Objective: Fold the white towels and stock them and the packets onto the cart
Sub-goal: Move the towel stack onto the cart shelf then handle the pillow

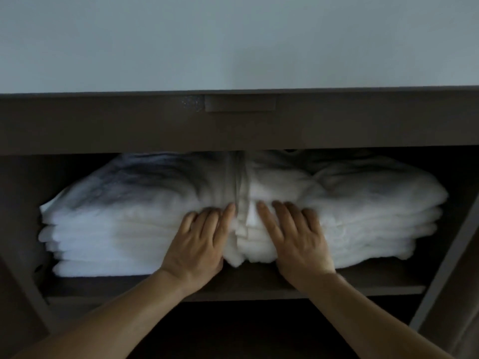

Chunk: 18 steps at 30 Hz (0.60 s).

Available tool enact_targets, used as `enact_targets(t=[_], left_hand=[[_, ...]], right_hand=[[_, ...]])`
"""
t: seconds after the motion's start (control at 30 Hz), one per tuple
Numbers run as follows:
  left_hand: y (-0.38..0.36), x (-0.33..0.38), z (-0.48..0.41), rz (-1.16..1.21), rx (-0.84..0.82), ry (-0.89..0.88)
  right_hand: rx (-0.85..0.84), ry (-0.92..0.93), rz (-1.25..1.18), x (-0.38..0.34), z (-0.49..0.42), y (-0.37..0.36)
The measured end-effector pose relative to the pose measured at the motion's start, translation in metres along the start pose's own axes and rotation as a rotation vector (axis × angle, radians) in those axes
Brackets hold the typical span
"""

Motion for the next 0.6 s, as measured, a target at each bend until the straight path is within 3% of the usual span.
enact_targets(t=[0.1,0.2,0.3,0.47,0.6], left_hand=[[-0.002,0.001,-0.002,0.020,-0.126,-0.038],[0.022,-0.001,-0.031,0.171,-0.127,-0.042],[0.034,0.016,-0.080,0.274,-0.166,-0.050],[-0.033,0.030,-0.109,0.180,-0.691,0.089],[-0.040,0.030,-0.081,0.212,-0.767,0.165]], right_hand=[[-0.062,0.018,-0.075,-0.008,0.007,-0.006],[0.040,0.059,-0.141,-0.001,-0.002,0.025],[0.111,-0.038,-0.151,0.026,-0.028,0.049],[-0.493,-0.124,-0.303,0.052,-0.025,-0.008],[-0.530,-0.116,-0.380,0.043,-0.008,-0.020]])
Point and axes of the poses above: each hand's wrist, its own z-axis away from the middle knuckle, its own y-axis out of the back of the hand, x = y × z, the point moved 9 cm from there along -z, towards the middle knuckle, and after that the axes turned 13 degrees about y, right-handed, at the moved point
